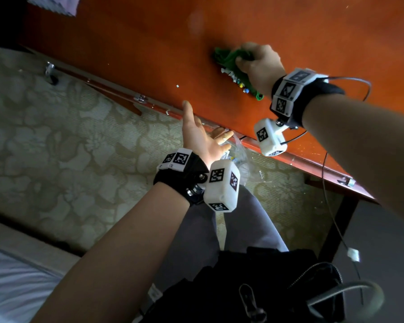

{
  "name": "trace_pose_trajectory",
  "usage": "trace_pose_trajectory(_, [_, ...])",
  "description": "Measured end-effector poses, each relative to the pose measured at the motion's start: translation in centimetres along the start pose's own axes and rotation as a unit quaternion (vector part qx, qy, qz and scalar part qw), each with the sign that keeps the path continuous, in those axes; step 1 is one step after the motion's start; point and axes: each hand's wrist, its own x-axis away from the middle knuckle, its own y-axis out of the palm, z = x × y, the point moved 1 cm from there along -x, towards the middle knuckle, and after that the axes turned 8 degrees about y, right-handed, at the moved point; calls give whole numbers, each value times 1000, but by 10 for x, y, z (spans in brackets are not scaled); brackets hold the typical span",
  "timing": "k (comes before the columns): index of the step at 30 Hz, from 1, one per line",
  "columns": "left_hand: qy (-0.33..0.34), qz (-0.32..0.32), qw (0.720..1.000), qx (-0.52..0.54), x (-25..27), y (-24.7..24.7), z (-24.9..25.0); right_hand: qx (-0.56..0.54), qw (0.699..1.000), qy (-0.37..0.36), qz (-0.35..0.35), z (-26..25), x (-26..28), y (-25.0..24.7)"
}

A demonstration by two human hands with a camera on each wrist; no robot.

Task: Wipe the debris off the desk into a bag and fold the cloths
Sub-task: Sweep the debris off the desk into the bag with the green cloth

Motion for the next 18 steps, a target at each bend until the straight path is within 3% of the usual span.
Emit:
trace_pose_trajectory(10, [-30, 14, 999, 5, 3, 0, 10, 14, 998, -24, -58, -3, 21, 28])
trace_pose_trajectory(18, [-18, 13, 1000, -19, -1, -4, 10, 31, 995, -33, -93, -2, 34, 44])
